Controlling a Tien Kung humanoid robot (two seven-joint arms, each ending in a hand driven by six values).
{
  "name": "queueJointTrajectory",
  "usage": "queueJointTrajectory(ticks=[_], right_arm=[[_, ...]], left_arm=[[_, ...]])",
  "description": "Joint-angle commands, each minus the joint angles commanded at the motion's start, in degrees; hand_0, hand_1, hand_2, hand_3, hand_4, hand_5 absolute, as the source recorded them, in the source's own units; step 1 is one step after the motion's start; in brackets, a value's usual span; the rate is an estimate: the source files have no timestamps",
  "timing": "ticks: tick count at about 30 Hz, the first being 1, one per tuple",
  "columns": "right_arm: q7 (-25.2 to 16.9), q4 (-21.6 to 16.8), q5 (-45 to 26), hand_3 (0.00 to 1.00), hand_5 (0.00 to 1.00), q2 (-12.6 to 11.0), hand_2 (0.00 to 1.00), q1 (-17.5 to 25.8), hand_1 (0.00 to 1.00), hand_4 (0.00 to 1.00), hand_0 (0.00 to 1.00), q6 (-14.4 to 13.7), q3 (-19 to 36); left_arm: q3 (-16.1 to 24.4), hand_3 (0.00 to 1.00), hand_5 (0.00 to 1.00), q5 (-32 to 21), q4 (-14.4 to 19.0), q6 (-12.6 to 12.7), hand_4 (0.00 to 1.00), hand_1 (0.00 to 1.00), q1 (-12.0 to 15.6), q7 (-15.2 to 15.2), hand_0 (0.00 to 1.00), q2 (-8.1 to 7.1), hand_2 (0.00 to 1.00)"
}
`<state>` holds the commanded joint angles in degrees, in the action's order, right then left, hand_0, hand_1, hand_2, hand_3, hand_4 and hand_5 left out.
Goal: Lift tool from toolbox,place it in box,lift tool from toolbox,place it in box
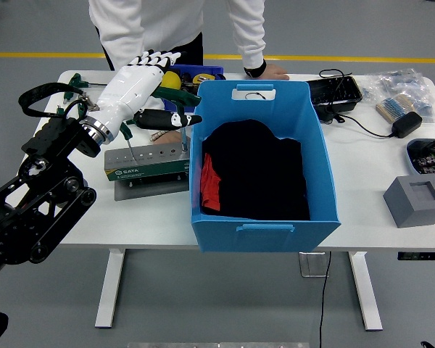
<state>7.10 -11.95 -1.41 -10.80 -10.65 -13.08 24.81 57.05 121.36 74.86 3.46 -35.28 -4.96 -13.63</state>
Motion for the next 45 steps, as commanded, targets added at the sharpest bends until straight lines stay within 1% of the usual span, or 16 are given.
queueJointTrajectory(ticks=[3,5,6,11,12,17,18,24,25,29,30,35,36,42,43,45], right_arm=[[0.1,0.1,0.5,0.549,0.674,-0.1,0.693,-0.1,0.632,0.78,0.648,0.0,0.4],[0.2,0.1,0.7,0.549,0.674,-0.1,0.693,0.0,0.632,0.78,0.648,0.0,0.6],[0.2,0.1,0.7,0.549,0.673,-0.1,0.694,0.0,0.632,0.78,0.648,0.0,0.7],[0.3,0.1,1.3,0.549,0.673,-0.2,0.694,-0.2,0.632,0.78,0.648,0.1,1.1],[0.4,0.1,1.3,0.549,0.674,-0.2,0.693,-0.2,0.634,0.78,0.648,0.1,1.1],[0.4,0.2,1.6,0.549,0.674,-0.3,0.693,-0.2,0.634,0.78,0.648,0.1,1.2],[0.5,0.2,1.7,0.549,0.674,-0.3,0.693,-0.2,0.634,0.78,0.648,0.2,1.2],[0.6,0.2,2.2,0.549,0.674,-0.4,0.693,-0.3,0.634,0.78,0.648,0.2,1.6],[0.6,0.2,2.3,0.549,0.673,-0.4,0.693,-0.3,0.635,0.78,0.649,0.2,1.7],[0.7,0.3,2.6,0.549,0.673,-0.5,0.693,-0.2,0.635,0.78,0.649,0.3,1.8],[0.7,0.3,2.6,0.55,0.674,-0.5,0.693,-0.3,0.635,0.78,0.649,0.3,1.8],[0.7,0.3,3.0,0.55,0.674,-0.6,0.693,-0.3,0.635,0.78,0.649,0.3,1.9],[0.7,0.3,3.0,0.55,0.672,-0.6,0.692,-0.3,0.635,0.78,0.649,0.3,1.9],[0.7,0.4,3.2,0.55,0.672,-0.6,0.692,-0.2,0.635,0.78,0.649,0.3,1.9],[0.8,0.4,3.3,0.55,0.67,-0.6,0.692,-0.2,0.634,0.78,0.647,0.3,2.0],[0.9,0.4,3.7,0.55,0.67,-0.6,0.692,-0.2,0.634,0.78,0.647,0.4,2.2]], left_arm=[[-1.7,0.982,0.597,0.2,-4.0,-0.7,0.998,0.998,-3.1,-0.9,0.98,0.77,0.998],[-2.4,0.982,0.597,0.3,-6.1,-1.1,0.998,0.998,-4.3,-1.4,0.98,1.21,0.998],[-2.8,0.866,0.621,0.3,-6.8,-1.3,0.998,0.933,-4.7,-1.7,0.909,1.39,0.893],[-4.8,0.866,0.621,-0.4,-11.1,-1.6,0.998,0.933,-7.0,-2.9,0.909,2.54,0.893],[-5.3,0.788,0.607,-0.5,-11.9,-1.6,0.998,0.835,-7.4,-3.1,0.825,2.73,0.784],[-7.1,0.788,0.607,-1.4,-15.5,-1.4,0.998,0.835,-9.1,-3.1,0.825,3.64,0.784],[-7.6,0.713,0.614,-1.3,-16.3,-1.3,0.998,0.712,-9.5,-3.1,0.74,3.83,0.674],[-9.6,0.713,0.614,-0.9,-20.2,-0.4,0.998,0.712,-11.4,-2.5,0.74,4.69,0.674],[-9.8,0.649,0.624,-0.8,-20.8,-0.2,0.998,0.622,-11.6,-2.3,0.664,4.8,0.579],[-10.4,0.649,0.624,0.0,-22.7,0.2,0.998,0.622,-12.5,-2.0,0.664,5.18,0.579],[-10.5,0.569,0.615,0.3,-23.0,0.2,0.998,0.461,-12.6,-2.0,0.528,5.23,0.429],[-11.0,0.569,0.615,1.9,-24.6,0.5,0.998,0.461,-13.4,-1.1,0.528,5.19,0.429],[-11.1,0.466,0.619,2.2,-25.0,0.4,0.998,0.372,-13.5,-1.0,0.483,5.16,0.342],[-11.3,0.466,0.619,2.8,-25.9,0.3,0.998,0.372,-13.9,-0.5,0.483,5.05,0.342],[-11.3,0.377,0.615,2.8,-26.0,0.2,0.998,0.268,-13.9,-0.4,0.375,5.05,0.263],[-11.4,0.377,0.615,2.6,-26.4,0.6,0.998,0.268,-13.8,-0.1,0.375,5.11,0.263]])
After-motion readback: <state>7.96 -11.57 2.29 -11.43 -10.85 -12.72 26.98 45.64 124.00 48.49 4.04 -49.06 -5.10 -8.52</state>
